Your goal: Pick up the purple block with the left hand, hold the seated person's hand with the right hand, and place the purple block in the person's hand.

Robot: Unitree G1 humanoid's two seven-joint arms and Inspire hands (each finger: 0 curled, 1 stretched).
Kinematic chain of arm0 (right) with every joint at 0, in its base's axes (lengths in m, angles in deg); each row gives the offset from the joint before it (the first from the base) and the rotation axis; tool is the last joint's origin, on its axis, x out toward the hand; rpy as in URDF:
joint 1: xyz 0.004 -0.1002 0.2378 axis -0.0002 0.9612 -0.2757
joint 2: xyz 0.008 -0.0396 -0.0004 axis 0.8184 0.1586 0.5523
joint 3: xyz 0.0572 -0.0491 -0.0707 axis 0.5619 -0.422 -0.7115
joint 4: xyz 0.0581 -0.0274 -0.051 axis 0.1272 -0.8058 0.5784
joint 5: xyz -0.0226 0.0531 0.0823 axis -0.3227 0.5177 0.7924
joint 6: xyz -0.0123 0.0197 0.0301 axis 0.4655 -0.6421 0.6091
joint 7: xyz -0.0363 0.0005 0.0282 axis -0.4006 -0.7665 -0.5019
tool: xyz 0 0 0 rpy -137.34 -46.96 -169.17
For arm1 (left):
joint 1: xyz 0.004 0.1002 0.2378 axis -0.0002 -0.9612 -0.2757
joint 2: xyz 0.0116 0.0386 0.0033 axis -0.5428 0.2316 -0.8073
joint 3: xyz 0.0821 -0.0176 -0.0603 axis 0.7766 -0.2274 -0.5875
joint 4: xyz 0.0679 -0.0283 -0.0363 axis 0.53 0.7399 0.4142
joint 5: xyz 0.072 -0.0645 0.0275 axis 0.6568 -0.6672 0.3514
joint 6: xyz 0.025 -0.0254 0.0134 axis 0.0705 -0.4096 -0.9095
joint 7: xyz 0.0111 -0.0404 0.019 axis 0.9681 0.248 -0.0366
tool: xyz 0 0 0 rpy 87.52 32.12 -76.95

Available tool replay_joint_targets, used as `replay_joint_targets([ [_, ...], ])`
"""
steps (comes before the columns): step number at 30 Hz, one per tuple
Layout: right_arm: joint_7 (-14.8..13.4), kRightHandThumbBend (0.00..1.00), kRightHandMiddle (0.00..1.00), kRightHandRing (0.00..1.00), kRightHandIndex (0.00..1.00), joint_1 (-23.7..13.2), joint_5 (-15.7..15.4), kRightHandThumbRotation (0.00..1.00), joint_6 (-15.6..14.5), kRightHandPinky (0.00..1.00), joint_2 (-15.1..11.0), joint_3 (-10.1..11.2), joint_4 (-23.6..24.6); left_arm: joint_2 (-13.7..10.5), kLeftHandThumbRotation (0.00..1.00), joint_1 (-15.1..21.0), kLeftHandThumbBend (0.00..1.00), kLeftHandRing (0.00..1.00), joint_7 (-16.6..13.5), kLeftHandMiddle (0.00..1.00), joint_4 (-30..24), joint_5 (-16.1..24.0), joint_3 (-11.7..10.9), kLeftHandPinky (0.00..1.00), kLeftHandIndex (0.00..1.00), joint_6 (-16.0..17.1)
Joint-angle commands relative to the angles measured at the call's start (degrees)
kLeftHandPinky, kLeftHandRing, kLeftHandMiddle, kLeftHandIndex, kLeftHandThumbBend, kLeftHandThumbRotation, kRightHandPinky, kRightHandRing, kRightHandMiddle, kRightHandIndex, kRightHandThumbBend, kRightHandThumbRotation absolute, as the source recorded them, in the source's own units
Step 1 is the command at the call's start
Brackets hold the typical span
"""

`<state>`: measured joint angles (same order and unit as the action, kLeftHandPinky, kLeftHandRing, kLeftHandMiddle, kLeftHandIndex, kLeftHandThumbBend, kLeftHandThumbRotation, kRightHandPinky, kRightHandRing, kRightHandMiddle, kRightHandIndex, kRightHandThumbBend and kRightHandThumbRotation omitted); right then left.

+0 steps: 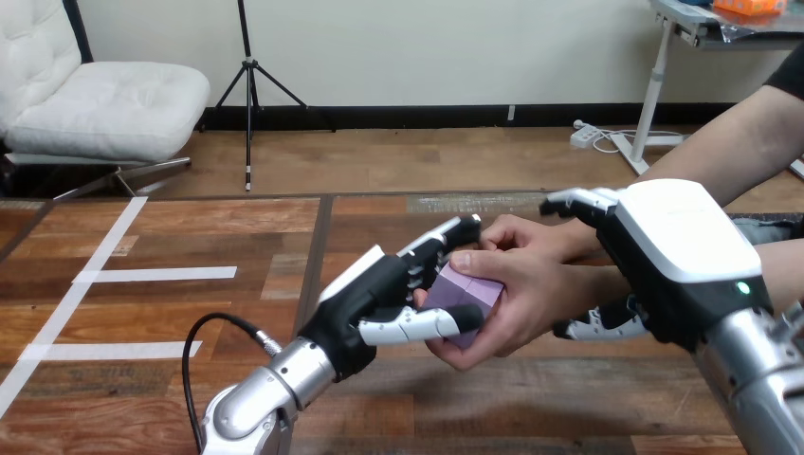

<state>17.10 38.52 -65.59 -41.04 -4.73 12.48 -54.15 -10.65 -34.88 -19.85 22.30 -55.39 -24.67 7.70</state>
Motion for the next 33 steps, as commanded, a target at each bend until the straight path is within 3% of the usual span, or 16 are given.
replay_joint_targets([
  [1, -6.54, 0.8, 0.77, 0.75, 0.77, 1.62, 2.07, 0.07, 2.59, 0.71, 3.7, 3.09, 3.32, 1.09, 0.44, -0.19, 0.98, 0.92, -0.38, 0.95, -2.45, -4.24, -3.19, 0.87, 0.94, 3.66],
  [5, -10.65, 0.76, 0.77, 0.75, 0.77, 3.34, 2.69, 0.08, 5.2, 0.71, 5.61, 3.16, 2.96, 2.87, 0.41, -1.73, 0.97, 0.89, -0.49, 0.92, -3.34, -7.58, -4.94, 0.83, 0.91, 6.33],
  [8, -12.4, 0.72, 0.78, 0.76, 0.77, 5.04, 4.2, 0.1, 6.28, 0.72, 7.54, 3.22, 3.07, 3.97, 0.41, -2.6, 0.95, 0.87, -1.28, 0.9, -3.1, -8.86, -5.9, 0.82, 0.89, 10.32],
  [10, -15.31, 0.69, 0.78, 0.76, 0.77, 5.8, 3.9, 0.12, 8.04, 0.72, 8.54, 2.96, 2.2, 4.83, 0.41, -3.3, 0.94, 0.86, -2.11, 0.89, -2.96, -9.76, -6.71, 0.8, 0.88, 12.54],
  [18, -23.96, 0.6, 0.77, 0.75, 0.77, 7.89, 3.84, 0.18, 13.44, 0.65, 12.52, 2.04, -1.02, 7.06, 0.42, -5.96, 0.87, 0.81, -6.64, 0.84, -3.43, -10.09, -8.3, 0.75, 0.84, 20.0],
  [26, -30.24, 0.54, 0.77, 0.74, 0.77, 8.81, 4.56, 0.21, 18.61, 0.62, 15.8, 0.97, -4.93, 8.36, 0.44, -8.63, 0.82, 0.78, -9.96, 0.81, -4.69, -9.53, -8.73, 0.72, 0.81, 23.61],
  [33, -34.19, 0.48, 0.77, 0.74, 0.77, 8.92, 4.46, 0.26, 22.27, 0.62, 18.35, -0.08, -8.27, 9.75, 0.43, -10.86, 0.78, 0.78, -10.44, 0.8, -5.45, -11.29, -8.25, 0.73, 0.8, 26.39],
])
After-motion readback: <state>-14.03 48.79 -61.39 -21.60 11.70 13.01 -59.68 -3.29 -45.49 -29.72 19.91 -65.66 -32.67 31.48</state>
